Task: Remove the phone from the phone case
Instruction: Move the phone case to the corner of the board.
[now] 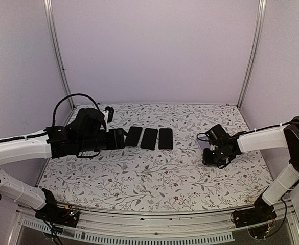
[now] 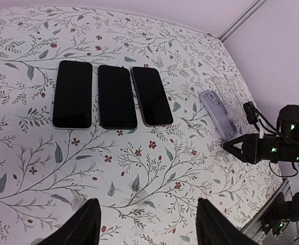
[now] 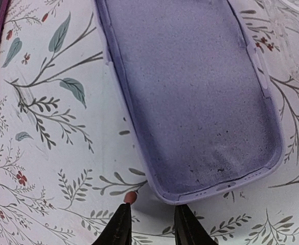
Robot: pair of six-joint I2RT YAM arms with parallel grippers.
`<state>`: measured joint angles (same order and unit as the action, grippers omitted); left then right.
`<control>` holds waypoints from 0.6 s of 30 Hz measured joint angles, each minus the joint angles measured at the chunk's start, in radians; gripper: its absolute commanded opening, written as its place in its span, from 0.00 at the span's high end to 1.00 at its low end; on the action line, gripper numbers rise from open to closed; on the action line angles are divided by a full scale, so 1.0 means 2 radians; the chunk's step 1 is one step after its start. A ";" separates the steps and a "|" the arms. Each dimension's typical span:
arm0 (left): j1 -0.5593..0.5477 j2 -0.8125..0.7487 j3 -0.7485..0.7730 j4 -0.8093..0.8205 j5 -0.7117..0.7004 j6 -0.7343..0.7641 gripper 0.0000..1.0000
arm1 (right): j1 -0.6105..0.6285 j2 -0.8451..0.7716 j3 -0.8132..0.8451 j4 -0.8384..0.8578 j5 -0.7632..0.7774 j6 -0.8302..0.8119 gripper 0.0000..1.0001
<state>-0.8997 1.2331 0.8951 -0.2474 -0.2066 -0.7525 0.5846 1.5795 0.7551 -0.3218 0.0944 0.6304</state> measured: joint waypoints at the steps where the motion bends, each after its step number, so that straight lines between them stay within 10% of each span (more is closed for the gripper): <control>1: 0.000 0.000 -0.001 0.000 0.000 0.000 0.36 | 0.000 0.007 0.006 0.004 0.000 0.001 0.70; 18: 0.001 -0.009 -0.002 -0.002 -0.002 -0.006 0.36 | -0.022 0.080 0.082 0.018 0.015 -0.001 0.70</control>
<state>-0.8982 1.2152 0.8909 -0.2523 -0.2100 -0.7643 0.5411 1.7405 0.9195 -0.2863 0.1253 0.6281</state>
